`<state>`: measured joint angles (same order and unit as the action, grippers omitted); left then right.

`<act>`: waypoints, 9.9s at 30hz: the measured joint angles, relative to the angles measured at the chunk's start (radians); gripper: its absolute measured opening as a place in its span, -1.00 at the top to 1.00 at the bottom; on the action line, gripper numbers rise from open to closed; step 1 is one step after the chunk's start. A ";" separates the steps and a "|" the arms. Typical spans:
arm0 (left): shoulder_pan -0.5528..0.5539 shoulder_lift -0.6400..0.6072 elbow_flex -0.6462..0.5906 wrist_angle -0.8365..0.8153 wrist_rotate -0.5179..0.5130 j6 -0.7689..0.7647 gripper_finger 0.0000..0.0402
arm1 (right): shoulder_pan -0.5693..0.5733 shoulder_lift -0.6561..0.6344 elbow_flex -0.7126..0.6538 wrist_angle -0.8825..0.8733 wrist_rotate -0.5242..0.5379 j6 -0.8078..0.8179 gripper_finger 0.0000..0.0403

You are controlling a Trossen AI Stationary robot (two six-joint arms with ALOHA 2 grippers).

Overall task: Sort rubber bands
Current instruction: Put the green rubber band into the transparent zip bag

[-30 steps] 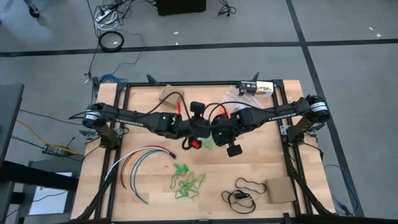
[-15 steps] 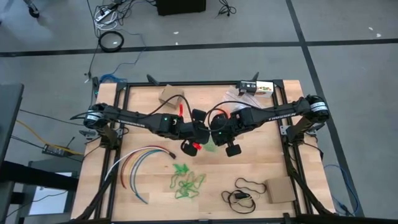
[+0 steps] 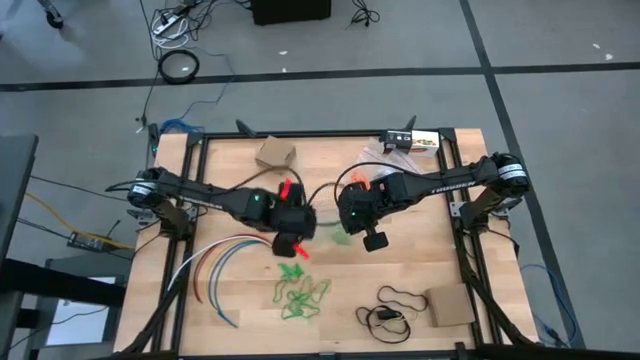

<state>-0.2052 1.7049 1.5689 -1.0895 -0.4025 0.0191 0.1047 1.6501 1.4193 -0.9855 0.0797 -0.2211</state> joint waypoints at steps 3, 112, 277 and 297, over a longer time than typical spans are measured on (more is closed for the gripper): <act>-0.049 -0.001 -0.050 -0.019 0.004 -0.066 -0.28 | 0.000 0.000 0.000 0.003 0.000 -0.002 1.00; -0.210 0.027 -0.251 0.484 0.173 0.113 -0.08 | 0.011 0.000 0.000 0.031 -0.004 -0.003 1.00; 0.022 0.081 0.178 0.268 -0.338 0.238 1.00 | 0.059 0.000 0.000 0.073 -0.005 0.031 1.00; 0.047 0.090 0.015 0.304 -0.034 0.240 0.75 | 0.059 0.000 -0.002 0.073 -0.004 0.036 1.00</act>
<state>-0.1583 1.7952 1.5837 -0.7855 -0.4364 0.2589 0.1638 1.6501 1.4174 -0.9120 0.0757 -0.1856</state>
